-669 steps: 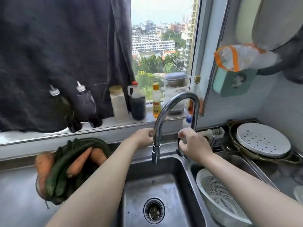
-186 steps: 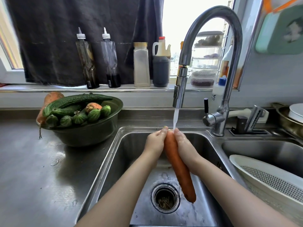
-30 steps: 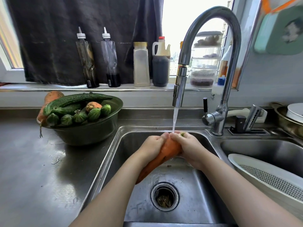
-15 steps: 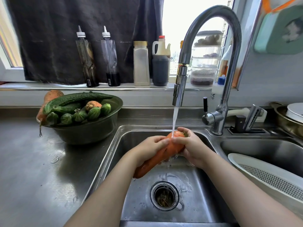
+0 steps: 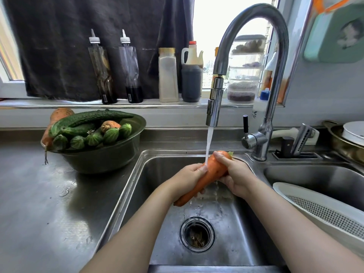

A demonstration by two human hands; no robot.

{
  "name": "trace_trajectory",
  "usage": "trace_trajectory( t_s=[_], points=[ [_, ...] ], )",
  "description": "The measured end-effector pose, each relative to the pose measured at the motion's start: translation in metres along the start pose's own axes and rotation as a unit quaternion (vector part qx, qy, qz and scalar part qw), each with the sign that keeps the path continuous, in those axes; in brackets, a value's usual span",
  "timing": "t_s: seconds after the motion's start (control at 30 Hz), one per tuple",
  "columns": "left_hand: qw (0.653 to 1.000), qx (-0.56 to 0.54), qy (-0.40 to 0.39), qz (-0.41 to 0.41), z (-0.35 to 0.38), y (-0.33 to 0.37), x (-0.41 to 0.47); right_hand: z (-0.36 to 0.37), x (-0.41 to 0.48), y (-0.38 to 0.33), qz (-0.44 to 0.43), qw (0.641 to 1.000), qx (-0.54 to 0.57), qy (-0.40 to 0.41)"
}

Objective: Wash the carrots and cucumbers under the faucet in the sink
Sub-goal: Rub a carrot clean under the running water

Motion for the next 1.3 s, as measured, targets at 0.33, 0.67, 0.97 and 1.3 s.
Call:
trace_trajectory(
  t_s=[0.33, 0.67, 0.97, 1.3],
  points=[
    [0.992, -0.081, -0.083, -0.040, 0.001, -0.009, -0.001, 0.005, 0.008, 0.008, -0.023, 0.999, -0.026, -0.011],
    [0.998, -0.053, 0.033, -0.031, 0.003, -0.003, 0.005, 0.007, 0.008, 0.007, -0.033, 0.999, -0.030, -0.015],
    [0.999, -0.046, -0.010, 0.001, 0.005, 0.003, -0.004, 0.008, 0.010, 0.009, -0.033, 0.999, -0.022, -0.033],
    [0.988, -0.085, -0.127, -0.020, -0.007, -0.007, -0.006, 0.008, 0.009, 0.010, -0.031, 0.998, -0.011, -0.048]
  ],
)
Point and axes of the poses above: each hand's wrist, its own x-axis towards the middle knuckle, its own z-axis out of the palm, y = z × x, the point moved 5 cm from there along x, towards the middle knuckle, and after that the axes turned 9 degrees about y, right-handed, at the moved point
